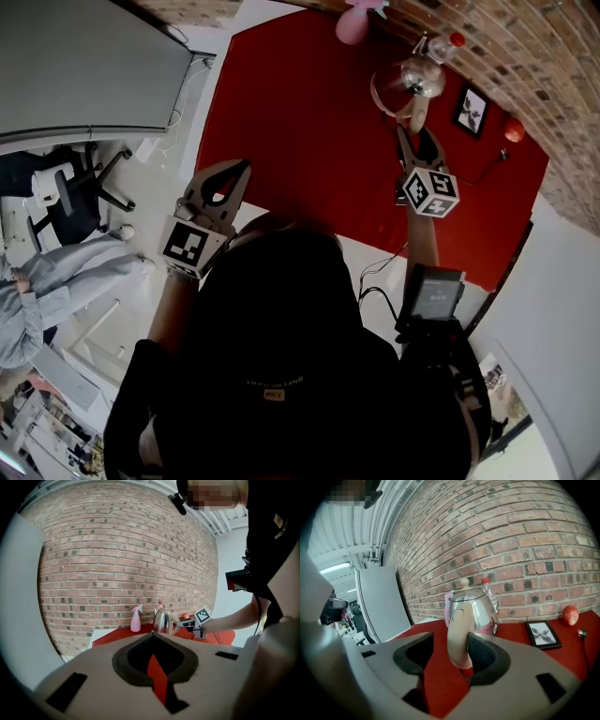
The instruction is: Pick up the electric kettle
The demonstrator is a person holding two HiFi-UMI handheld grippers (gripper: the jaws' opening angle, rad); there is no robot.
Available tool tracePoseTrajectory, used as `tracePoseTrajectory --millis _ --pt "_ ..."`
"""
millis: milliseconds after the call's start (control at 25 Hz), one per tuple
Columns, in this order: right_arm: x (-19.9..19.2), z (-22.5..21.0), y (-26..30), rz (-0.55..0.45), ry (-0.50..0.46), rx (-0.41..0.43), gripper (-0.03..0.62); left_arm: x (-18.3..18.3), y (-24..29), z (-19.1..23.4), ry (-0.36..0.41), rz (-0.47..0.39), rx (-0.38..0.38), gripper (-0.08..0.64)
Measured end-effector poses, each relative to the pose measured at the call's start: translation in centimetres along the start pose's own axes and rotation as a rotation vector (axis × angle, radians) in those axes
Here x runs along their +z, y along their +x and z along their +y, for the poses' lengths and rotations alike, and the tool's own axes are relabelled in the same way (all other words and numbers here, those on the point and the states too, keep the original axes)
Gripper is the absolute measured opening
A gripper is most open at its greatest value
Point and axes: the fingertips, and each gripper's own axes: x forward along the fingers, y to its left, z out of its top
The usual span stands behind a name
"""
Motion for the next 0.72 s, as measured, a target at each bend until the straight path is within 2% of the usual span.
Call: tracePoseTrajectory --millis 720 --pt "-1.3 2.2 4.0 0.053 -0.019 0.086 0.224 -1.4 -1.4 1.2 -0.05 0.013 0.074 0.006"
